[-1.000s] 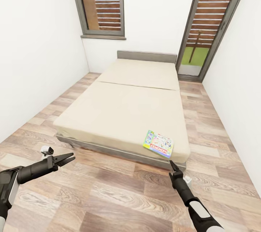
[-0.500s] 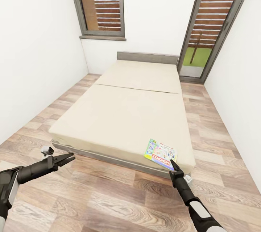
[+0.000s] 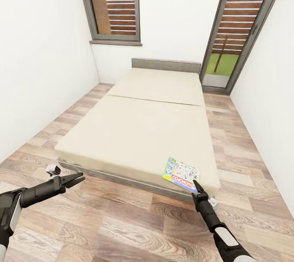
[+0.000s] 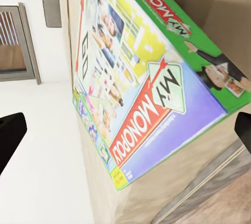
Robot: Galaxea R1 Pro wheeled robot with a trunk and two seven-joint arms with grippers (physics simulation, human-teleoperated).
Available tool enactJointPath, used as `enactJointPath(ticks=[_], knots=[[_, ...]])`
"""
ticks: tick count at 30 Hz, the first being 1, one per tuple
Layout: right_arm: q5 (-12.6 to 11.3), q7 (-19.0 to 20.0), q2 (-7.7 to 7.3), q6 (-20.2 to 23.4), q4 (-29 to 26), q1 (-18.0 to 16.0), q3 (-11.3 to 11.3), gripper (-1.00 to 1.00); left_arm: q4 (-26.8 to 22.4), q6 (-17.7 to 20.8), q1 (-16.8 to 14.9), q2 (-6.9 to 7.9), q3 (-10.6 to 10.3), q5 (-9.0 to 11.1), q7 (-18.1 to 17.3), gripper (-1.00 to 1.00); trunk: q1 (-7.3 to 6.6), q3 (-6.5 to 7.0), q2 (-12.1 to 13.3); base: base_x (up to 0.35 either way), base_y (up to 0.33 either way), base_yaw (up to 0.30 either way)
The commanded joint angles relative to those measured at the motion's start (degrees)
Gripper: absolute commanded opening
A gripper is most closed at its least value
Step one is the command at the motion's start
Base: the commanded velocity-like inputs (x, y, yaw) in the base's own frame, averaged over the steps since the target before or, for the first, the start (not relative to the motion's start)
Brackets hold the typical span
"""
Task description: Put all the toys in the child's room - the three board games (two on the bed and one on the table), the two jigsaw puzzles on the table, and the tennis ball on the table - inside the toy box on the table in the child's room.
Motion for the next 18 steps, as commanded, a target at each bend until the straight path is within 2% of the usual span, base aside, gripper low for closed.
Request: enactJointPath(ticks=[1, 9, 13, 18], knots=[[-0.5, 0.2, 0.00, 0.6, 0.0, 0.0, -0.1, 1.00, 0.0, 0.6, 0.0, 0.01, 0.0, -0.1, -0.3, 1.00, -0.01, -0.04, 0.0, 0.000, 0.000, 0.000], [-0.5, 0.2, -0.09, 0.6, 0.0, 0.0, -0.1, 1.00, 0.0, 0.6, 0.0, 0.00, 0.0, -0.1, -0.3, 1.00, -0.01, -0.04, 0.0, 0.000, 0.000, 0.000], [-0.6, 0.2, -0.25, 0.6, 0.0, 0.0, -0.1, 1.00, 0.0, 0.6, 0.0, 0.00, 0.0, 0.0, -0.3, 1.00, 0.87, -0.76, -1.6, 0.000, 0.000, 0.000], [-0.6, 0.2, -0.28, 0.6, 0.0, 0.0, -0.1, 1.00, 0.0, 0.6, 0.0, 0.00, 0.0, -0.1, -0.3, 1.00, 0.87, -0.76, -1.6, 0.000, 0.000, 0.000]])
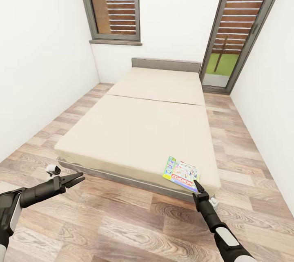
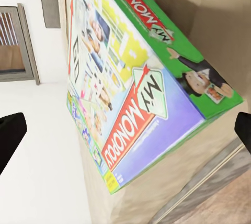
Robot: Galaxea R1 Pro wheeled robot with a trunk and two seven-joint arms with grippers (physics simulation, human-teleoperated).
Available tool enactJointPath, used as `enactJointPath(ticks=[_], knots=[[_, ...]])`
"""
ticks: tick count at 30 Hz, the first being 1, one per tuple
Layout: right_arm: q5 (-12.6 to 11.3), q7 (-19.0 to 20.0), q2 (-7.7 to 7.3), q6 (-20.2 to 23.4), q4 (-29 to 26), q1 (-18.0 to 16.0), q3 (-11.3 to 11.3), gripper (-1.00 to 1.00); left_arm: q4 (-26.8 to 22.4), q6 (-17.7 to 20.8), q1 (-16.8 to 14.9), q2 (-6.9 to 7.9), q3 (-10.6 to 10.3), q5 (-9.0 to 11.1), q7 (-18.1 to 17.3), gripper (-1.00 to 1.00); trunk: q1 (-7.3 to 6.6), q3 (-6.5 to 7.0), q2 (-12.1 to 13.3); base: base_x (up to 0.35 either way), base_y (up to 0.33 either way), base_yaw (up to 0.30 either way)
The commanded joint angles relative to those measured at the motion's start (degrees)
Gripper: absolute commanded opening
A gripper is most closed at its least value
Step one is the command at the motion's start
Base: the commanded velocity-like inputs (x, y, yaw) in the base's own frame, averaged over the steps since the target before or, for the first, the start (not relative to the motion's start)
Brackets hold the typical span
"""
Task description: Put all the toys in the child's room - the three board games (two on the bed and one on the table), the two jigsaw puzzles on the table, and the tennis ball on the table - inside the toy box on the table in the child's room.
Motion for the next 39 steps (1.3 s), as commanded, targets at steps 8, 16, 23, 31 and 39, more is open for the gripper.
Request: enactJointPath(ticks=[8, 16, 23, 31, 39], knots=[[-0.5, 0.2, 0.01, 0.6, 0.0, 0.0, -0.1, 1.00, 0.0, 0.6, 0.0, 0.01, 0.0, -0.1, -0.3, 1.00, 0.87, -0.76, -1.6, 0.000, 0.000, 0.000], [-0.5, 0.2, 0.00, 0.6, 0.0, 0.0, -0.1, 1.00, 0.0, 0.6, 0.0, 0.01, -0.1, -0.1, -0.3, 1.00, 2.19, -1.84, -4.0, 0.000, 0.000, 0.000], [-0.5, 0.2, 0.01, 0.6, 0.0, 0.0, -0.1, 1.00, 0.0, 0.6, 0.0, 0.01, 0.0, 0.0, -0.3, 1.00, 2.19, -1.84, -4.0, 0.000, 0.000, 0.000], [-0.5, 0.2, 0.03, 0.6, 0.0, 0.0, -0.2, 1.00, 0.0, 0.6, 0.0, 0.01, 0.0, -0.1, -0.3, 1.00, 2.19, -1.84, -4.0, 0.033, 0.014, 0.000], [-0.5, 0.2, 0.02, 0.6, 0.0, 0.0, -0.2, 1.00, 0.0, 0.6, 0.0, 0.01, 0.0, -0.1, -0.3, 1.00, 2.19, -1.84, -4.0, 0.111, 0.060, 0.000]])
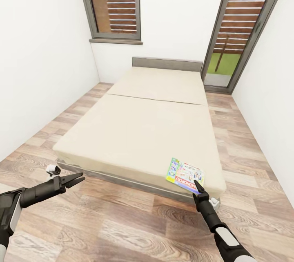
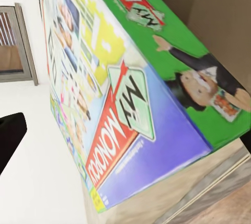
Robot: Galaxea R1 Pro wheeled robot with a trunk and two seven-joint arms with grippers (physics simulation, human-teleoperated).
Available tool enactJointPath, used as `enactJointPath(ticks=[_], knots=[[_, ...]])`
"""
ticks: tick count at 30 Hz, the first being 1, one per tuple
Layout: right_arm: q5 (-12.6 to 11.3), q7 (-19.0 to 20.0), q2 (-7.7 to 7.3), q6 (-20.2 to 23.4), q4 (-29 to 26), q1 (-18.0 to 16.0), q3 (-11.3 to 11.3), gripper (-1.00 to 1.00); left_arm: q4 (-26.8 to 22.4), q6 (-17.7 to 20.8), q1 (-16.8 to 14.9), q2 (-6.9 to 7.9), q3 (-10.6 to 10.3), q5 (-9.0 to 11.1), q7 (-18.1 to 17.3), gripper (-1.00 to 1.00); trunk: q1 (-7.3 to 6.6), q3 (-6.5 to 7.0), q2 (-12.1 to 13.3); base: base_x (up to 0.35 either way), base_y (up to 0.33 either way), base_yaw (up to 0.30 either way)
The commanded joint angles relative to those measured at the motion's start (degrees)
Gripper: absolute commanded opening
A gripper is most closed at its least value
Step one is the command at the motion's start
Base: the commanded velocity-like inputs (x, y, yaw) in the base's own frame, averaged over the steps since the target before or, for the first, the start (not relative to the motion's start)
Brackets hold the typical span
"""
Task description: Put all the toys in the child's room - the three board games (two on the bed and one on the table), the two jigsaw puzzles on the table, and the tennis ball on the table - inside the toy box on the table in the child's room.
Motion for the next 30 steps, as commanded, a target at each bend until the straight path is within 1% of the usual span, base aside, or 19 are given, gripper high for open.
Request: enactJointPath(ticks=[1, 12, 13, 29, 30], knots=[[-0.5, 0.2, 0.00, 0.6, 0.0, 0.0, -0.1, 1.00, 0.0, 0.6, 0.0, 0.01, 0.0, -0.1, -0.3, 1.00, 0.00, -0.04, 0.0, 0.017, 0.009, 0.000], [-0.5, 0.2, 0.00, 0.6, 0.0, 0.0, -0.1, 1.00, 0.0, 0.6, 0.0, 0.01, -0.1, -0.1, -0.3, 1.00, 0.00, -0.04, 0.0, 0.003, 0.002, 0.000], [-0.5, 0.2, 0.01, 0.6, 0.0, 0.0, -0.1, -1.00, 0.0, 0.6, 0.0, 0.01, -0.1, -0.1, -0.3, 1.00, 0.00, -0.04, 0.0, 0.000, 0.000, 0.000], [-0.5, 0.2, -0.01, 0.6, 0.0, 0.0, -0.1, -1.00, 0.0, 0.6, 0.0, -0.01, -0.1, -0.1, -0.3, 1.00, 0.00, -0.04, 0.0, 0.000, 0.000, 0.000], [-0.5, 0.2, -0.01, 0.6, 0.0, 0.0, -0.1, -1.00, 0.0, 0.6, 0.0, 0.00, 0.0, -0.1, -0.3, 1.00, -0.22, 0.14, 0.4, 0.000, 0.000, 0.000]])
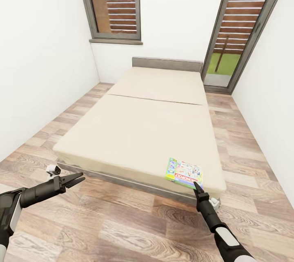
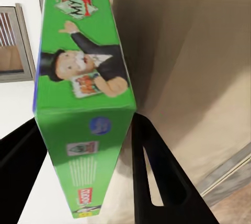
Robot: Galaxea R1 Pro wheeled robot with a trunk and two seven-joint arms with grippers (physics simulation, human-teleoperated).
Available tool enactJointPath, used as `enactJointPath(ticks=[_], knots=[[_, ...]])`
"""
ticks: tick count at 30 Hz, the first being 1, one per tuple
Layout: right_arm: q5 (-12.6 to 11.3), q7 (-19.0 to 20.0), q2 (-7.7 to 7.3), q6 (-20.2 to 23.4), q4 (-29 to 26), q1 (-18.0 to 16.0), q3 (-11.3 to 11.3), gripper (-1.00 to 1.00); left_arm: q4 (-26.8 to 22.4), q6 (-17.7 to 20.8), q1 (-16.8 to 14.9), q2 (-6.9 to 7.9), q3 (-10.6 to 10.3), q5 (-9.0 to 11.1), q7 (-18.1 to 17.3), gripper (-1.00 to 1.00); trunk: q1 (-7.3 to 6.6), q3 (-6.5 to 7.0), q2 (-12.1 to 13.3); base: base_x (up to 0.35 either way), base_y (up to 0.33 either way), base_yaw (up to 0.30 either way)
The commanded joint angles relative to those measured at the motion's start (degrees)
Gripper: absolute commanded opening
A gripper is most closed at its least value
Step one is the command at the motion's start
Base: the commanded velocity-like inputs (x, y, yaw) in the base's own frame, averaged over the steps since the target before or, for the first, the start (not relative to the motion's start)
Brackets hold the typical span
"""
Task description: Put all the toys in the child's room - the three board games (two on the bed and one on the table), the two jigsaw puzzles on the table, and the tennis ball on the table - inside the toy box on the table in the child's room.
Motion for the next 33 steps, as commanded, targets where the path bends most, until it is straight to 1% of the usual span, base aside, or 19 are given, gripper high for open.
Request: enactJointPath(ticks=[1, 24, 26, 29, 32, 33], knots=[[-0.5, 0.2, 0.00, 0.6, 0.1, 0.0, -0.1, -1.00, 0.0, 0.6, 0.0, 0.01, 0.0, -0.1, -0.3, 1.00, -0.23, 0.14, 0.4, 0.000, 0.000, 0.000], [-0.5, -0.2, -0.09, 1.4, -0.4, 0.0, 0.0, -1.00, 0.0, 0.3, 0.0, -0.04, 0.0, -0.1, -0.3, 1.00, -5.28, 4.27, 9.6, 0.000, 0.000, 0.000], [-0.4, -0.2, -0.14, 2.2, -0.7, 0.0, 0.2, -1.00, 0.0, 0.3, 0.0, -0.04, 0.0, -0.1, -0.3, 1.00, -5.72, 4.63, 10.4, 0.000, 0.000, 0.000], [-0.1, -0.1, -0.24, 5.6, -1.4, -0.1, 0.4, -1.00, 0.0, 0.3, 0.0, -0.01, 0.0, -0.1, -0.3, 1.00, -6.38, 5.17, 11.6, 0.000, 0.000, 0.000], [0.2, 0.0, -0.26, 8.5, -5.0, -0.1, 0.9, -1.00, 0.0, 0.2, 0.0, -0.03, 0.0, -0.1, -0.3, 1.00, -7.04, 5.71, 12.8, 0.000, 0.000, 0.000], [0.2, 0.0, -0.26, 9.5, -7.6, 0.0, 2.1, -1.00, 0.1, 0.2, 0.0, -0.03, 0.0, -0.1, -0.3, 1.00, -7.26, 5.89, 13.2, 0.000, 0.000, 0.000]])
